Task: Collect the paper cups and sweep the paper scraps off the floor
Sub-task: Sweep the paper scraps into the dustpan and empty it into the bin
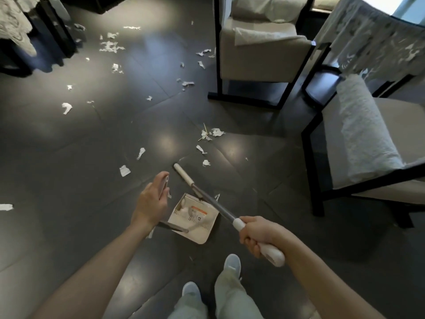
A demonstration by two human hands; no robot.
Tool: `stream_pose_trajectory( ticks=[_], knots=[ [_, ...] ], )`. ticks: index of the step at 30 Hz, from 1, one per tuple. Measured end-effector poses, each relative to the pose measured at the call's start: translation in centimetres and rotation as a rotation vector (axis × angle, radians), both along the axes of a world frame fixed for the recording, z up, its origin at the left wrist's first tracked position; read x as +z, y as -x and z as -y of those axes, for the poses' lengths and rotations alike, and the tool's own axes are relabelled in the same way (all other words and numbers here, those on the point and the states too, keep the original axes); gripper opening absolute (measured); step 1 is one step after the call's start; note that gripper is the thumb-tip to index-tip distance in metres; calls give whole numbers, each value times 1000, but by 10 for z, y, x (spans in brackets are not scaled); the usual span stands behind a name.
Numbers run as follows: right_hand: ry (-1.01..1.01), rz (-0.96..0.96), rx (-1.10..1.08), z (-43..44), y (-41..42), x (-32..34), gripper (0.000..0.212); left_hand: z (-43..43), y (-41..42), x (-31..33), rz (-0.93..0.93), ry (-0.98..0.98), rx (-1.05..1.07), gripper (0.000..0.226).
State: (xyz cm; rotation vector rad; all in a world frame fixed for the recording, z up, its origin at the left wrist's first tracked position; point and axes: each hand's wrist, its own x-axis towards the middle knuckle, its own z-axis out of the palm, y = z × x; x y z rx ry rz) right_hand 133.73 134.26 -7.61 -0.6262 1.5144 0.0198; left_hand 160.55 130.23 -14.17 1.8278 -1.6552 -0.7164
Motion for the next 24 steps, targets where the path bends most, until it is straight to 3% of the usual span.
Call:
stream_pose_trajectory(
  ticks=[6, 12, 19, 22, 24],
  knots=[
    [276, -225, 190, 25, -27, -28, 58, -8, -29, 16, -38, 32, 73, 37],
    [387, -391, 353, 83, -36, -66, 44, -21, -75, 11, -9, 59, 127, 38],
    [337, -460, 437, 158, -54, -93, 40, -21, -134, -1, 95, 62, 169, 60],
    [279, -459, 558, 175, -66, -91, 24, -14, -148, -10, 125, 50, 156, 59],
    [234, -485, 650, 177, -76, -87, 30, -5, -155, -13, 152, 40, 149, 53]
  ],
)
